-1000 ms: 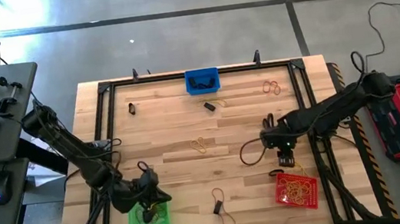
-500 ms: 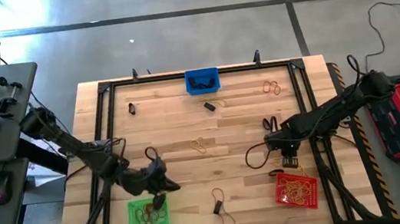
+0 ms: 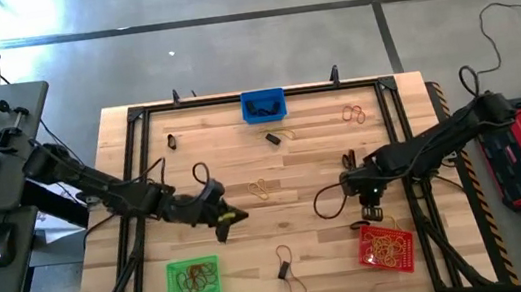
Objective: Sort rubber bands into baskets
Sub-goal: Put the yellow rubber band into the red basket
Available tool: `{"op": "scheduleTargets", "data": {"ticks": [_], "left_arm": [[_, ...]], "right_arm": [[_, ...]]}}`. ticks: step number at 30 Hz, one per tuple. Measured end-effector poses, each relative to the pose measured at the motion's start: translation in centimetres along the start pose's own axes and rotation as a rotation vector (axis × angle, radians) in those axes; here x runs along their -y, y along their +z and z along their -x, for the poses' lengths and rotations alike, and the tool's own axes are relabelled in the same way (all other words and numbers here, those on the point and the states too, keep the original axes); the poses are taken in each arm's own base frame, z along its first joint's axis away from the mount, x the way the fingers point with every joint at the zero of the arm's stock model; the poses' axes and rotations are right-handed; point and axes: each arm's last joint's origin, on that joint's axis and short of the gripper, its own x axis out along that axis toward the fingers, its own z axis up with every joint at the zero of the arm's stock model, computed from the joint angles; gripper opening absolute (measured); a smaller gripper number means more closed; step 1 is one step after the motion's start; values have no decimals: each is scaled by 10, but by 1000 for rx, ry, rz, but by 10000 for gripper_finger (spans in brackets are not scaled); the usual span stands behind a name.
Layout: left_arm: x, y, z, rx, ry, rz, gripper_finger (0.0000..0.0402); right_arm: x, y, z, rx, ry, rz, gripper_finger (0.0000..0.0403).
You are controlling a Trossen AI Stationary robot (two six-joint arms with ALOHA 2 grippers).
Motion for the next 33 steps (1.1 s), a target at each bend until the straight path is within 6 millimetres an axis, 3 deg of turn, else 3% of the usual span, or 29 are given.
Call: {"op": "scheduleTargets", "data": {"ticks": [13, 20, 25, 33], "left_arm": [[-24, 33, -10, -9, 13, -92, 0], [-33, 49, -12, 41, 29, -151, 0], [-37, 61, -13, 92, 13, -207, 0], [-38, 67, -13, 83, -39, -277, 0]], "right_arm": [[-42, 23, 83, 139, 31, -105, 0], [-77, 10, 125, 176, 42, -183, 0], [-104, -12, 127, 190, 39, -220, 0], [-127, -45, 94, 115, -30, -277, 0]]}}
